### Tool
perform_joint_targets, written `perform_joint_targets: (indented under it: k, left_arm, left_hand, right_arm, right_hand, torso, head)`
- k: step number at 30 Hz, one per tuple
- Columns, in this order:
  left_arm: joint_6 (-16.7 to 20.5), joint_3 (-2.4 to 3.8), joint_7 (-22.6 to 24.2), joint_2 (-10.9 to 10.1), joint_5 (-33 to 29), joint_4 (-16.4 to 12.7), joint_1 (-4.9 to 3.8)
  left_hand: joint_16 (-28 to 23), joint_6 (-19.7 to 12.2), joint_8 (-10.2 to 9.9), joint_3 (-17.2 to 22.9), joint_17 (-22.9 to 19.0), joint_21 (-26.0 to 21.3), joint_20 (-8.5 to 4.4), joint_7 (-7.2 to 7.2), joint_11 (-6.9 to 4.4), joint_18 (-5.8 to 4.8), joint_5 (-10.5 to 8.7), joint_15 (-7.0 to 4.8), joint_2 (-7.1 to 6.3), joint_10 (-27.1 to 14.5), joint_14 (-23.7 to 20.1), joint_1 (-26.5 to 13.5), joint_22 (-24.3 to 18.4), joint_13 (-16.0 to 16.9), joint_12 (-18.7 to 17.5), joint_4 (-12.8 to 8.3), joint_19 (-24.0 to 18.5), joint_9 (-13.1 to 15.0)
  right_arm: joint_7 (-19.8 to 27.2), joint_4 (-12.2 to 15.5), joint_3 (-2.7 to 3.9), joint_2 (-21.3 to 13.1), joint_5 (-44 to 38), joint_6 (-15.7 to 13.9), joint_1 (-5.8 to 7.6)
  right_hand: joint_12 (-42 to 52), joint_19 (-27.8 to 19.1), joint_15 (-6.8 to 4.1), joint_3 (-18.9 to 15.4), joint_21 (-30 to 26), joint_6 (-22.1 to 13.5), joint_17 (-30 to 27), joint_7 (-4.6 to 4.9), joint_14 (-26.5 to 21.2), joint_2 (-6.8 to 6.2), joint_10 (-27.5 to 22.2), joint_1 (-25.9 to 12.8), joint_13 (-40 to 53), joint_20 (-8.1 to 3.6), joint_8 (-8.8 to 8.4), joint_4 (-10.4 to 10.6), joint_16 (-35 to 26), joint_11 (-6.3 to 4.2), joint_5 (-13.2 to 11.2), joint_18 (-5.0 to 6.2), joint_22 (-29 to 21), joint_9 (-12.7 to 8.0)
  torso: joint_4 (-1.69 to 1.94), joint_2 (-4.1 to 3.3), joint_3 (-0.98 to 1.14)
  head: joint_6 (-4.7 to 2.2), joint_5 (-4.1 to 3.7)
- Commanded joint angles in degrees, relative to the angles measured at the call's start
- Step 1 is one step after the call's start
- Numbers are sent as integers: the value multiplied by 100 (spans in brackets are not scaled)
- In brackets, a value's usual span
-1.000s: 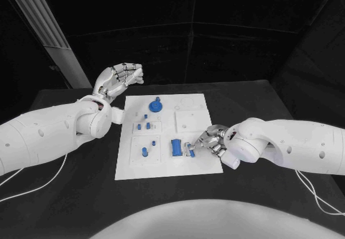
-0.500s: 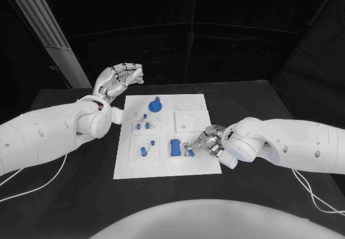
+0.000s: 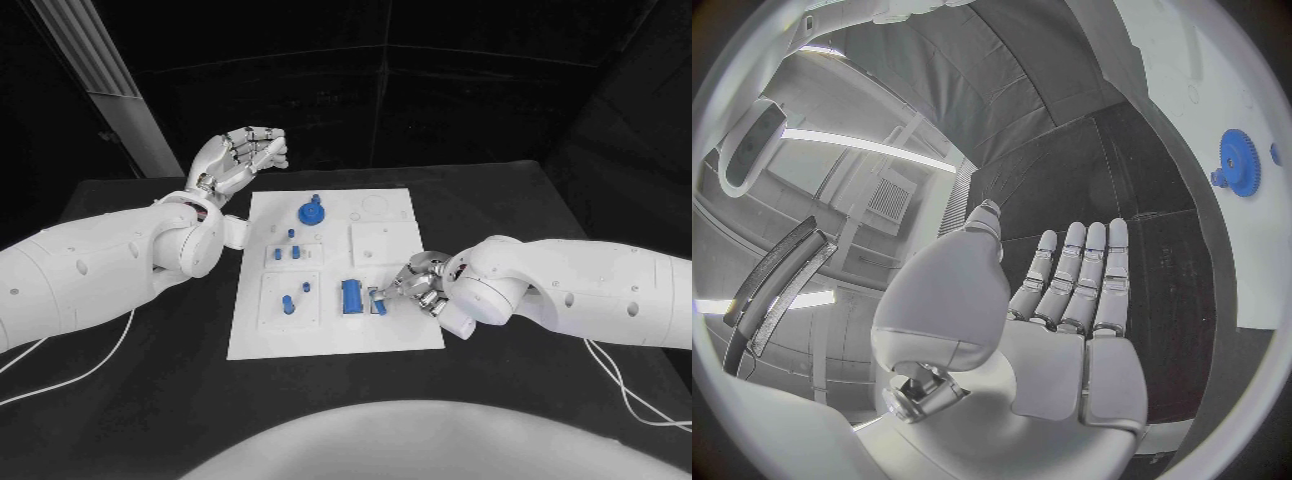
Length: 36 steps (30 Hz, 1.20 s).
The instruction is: Assemble the parts on the task board
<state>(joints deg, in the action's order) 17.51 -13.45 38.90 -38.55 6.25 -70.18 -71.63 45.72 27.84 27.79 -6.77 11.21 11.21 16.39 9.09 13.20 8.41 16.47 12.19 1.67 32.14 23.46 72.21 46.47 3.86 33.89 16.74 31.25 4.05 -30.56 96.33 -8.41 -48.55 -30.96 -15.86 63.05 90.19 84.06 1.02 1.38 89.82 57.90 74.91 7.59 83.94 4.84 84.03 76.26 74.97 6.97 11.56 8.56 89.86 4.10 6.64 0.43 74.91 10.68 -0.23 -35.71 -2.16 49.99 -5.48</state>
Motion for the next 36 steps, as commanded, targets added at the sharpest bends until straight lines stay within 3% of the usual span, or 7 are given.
perform_joint_targets:
  k: [1,9,17,21,25,27,36]
  left_arm:
    - [-59,4,526,1,-11,-6,-8]
    - [-63,4,522,-5,-11,-7,-8]
    - [-79,4,509,-3,-11,-4,-7]
    - [-84,4,506,1,-11,-1,-5]
    - [-85,4,503,4,-11,3,-3]
    - [-88,4,502,7,-11,4,-2]
    - [-92,4,499,19,-11,9,1]
  left_hand:
    - [37,-40,31,-25,-6,-25,3,659,0,-56,29,2,64,-31,-45,13,-10,-6,29,0,5,-8]
    - [37,-40,31,-25,-6,-25,3,659,0,-56,29,2,64,-31,-45,13,-10,-6,29,0,5,-8]
    - [49,-45,39,-31,-20,-28,3,660,0,-57,38,3,75,-37,-50,19,-11,-7,38,0,3,-8]
    - [51,-47,41,-32,-23,-28,3,660,1,-57,40,3,77,-39,-51,20,-11,-7,39,0,2,-9]
    - [51,-47,41,-32,-23,-28,3,660,1,-57,40,3,77,-39,-51,20,-11,-7,39,0,2,-9]
    - [51,-47,41,-32,-23,-28,3,660,1,-57,40,3,77,-39,-51,20,-11,-7,39,0,2,-9]
    - [51,-47,41,-32,-23,-28,3,660,1,-57,40,3,77,-39,-51,20,-11,-7,39,0,2,-9]
  right_arm:
    - [-20,22,1,9,-127,62,5]
    - [-29,84,1,-56,-735,19,4]
    - [6,182,0,-188,-1166,-36,3]
    - [-43,229,-1,-244,-1308,55,3]
    - [-188,263,-1,-276,-1447,484,3]
    - [-240,273,-1,-274,-1470,695,3]
    - [-380,270,-1,-188,-1506,1280,2]
  right_hand:
    - [-19,594,28,-43,18,19,1509,44,606,-5,597,-116,1503,46,-50,84,14,22,-41,-43,1509,-12]
    - [-19,594,18,-507,18,83,1509,37,606,-119,597,-568,1503,58,27,495,14,23,-117,-43,1509,26]
    - [-19,594,-122,-1029,18,100,1509,-66,606,-42,597,-814,1503,-69,546,799,14,-67,-365,-43,1509,326]
    - [-19,594,-210,-1149,18,231,1509,-192,606,-8,597,-733,1503,-143,996,772,14,-175,-360,-43,1509,640]
    - [-19,594,-425,-1450,18,-376,1509,-387,606,36,597,-628,1503,-335,2500,787,14,-382,-355,-43,1509,2013]
    - [-19,594,-423,-1487,18,-508,1509,-425,606,139,597,-628,1503,-359,2790,784,14,-371,-381,-43,1509,2298]
    - [-19,594,-416,-1587,18,-729,1509,-442,606,268,597,-577,1503,-365,3157,746,14,-421,-372,-43,1509,2716]
  torso:
    - [-4,-2,-1]
    - [-2,-3,4]
    - [-7,-3,4]
    - [-3,-2,3]
    - [-7,0,2]
    - [1,-1,0]
    - [2,1,-2]
  head:
    - [1,1]
    - [1,4]
    - [1,16]
    - [1,3]
    - [1,0]
    - [1,-14]
    - [1,-23]
